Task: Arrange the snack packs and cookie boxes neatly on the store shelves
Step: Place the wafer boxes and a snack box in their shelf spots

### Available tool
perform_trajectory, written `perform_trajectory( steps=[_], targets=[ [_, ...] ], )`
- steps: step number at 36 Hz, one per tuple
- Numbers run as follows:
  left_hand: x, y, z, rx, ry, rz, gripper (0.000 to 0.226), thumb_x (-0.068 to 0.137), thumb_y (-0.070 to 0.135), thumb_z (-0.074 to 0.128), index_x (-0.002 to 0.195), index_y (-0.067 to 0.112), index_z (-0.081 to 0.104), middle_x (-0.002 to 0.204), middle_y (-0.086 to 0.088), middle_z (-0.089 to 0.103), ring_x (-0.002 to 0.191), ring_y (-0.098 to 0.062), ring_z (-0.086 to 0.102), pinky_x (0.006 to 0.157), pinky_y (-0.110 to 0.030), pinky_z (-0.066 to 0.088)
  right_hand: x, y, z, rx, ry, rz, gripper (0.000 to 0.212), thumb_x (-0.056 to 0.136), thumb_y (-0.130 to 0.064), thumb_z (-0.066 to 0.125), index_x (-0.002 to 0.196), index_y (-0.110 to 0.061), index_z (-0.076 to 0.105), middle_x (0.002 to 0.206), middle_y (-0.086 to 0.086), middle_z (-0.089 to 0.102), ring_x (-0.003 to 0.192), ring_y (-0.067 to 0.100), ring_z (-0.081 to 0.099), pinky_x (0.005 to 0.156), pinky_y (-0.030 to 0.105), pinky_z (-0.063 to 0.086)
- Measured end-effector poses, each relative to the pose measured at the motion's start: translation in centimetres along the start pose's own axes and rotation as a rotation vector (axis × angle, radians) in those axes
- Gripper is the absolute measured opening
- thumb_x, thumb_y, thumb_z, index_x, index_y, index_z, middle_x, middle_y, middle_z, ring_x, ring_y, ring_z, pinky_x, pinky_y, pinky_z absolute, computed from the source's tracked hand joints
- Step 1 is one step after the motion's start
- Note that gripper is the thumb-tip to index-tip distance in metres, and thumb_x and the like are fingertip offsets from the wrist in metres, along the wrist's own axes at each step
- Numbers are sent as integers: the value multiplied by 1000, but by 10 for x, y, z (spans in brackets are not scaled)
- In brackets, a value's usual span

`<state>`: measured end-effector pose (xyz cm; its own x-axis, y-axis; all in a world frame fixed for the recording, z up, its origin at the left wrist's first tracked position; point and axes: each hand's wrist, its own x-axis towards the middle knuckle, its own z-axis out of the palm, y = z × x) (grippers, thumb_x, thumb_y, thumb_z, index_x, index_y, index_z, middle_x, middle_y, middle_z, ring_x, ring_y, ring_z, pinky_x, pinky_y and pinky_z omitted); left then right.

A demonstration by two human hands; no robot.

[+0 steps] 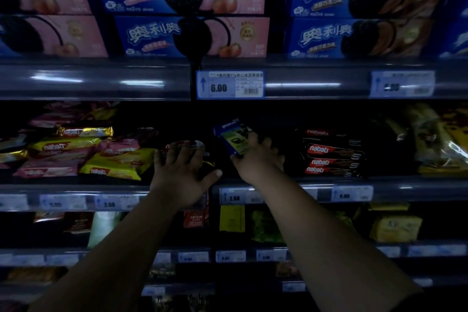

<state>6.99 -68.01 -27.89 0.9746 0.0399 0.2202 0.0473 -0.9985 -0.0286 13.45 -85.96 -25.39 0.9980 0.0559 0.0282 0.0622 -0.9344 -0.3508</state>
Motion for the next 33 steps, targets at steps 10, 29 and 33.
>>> perform_trajectory(
  steps=[10, 29, 33],
  targets=[
    [-22, 20, -30, -805, 344, -18, 42, 90, 41, 54, 129, 25, 55, 122, 1, 62, 111, -16, 60, 88, -32, 50, -51, 10, -6, 277, 360, -292, 58, 82, -47, 69, 125, -21, 39, 128, 13, 39, 116, 34, 43, 84, 41, 49],
    [-199, -104, -104, -1585, 719, -533, 59, 90, -1, 57, 136, 35, 44, 110, 13, 64, 99, -17, 68, 72, -32, 59, -158, -168, -1, 953, -524, -792, 77, 73, -28, 85, 130, -55, 40, 130, -26, 52, 122, 1, 53, 95, 31, 49],
    [-213, -183, -141, -1539, 670, -449, 61, 87, 3, 65, 131, 42, 47, 119, 11, 62, 105, -21, 66, 74, -34, 59, -173, -249, 4, 1108, -562, -755, 71, 74, -26, 85, 129, -50, 46, 129, -17, 58, 118, 8, 58, 94, 41, 52]
  ],
)
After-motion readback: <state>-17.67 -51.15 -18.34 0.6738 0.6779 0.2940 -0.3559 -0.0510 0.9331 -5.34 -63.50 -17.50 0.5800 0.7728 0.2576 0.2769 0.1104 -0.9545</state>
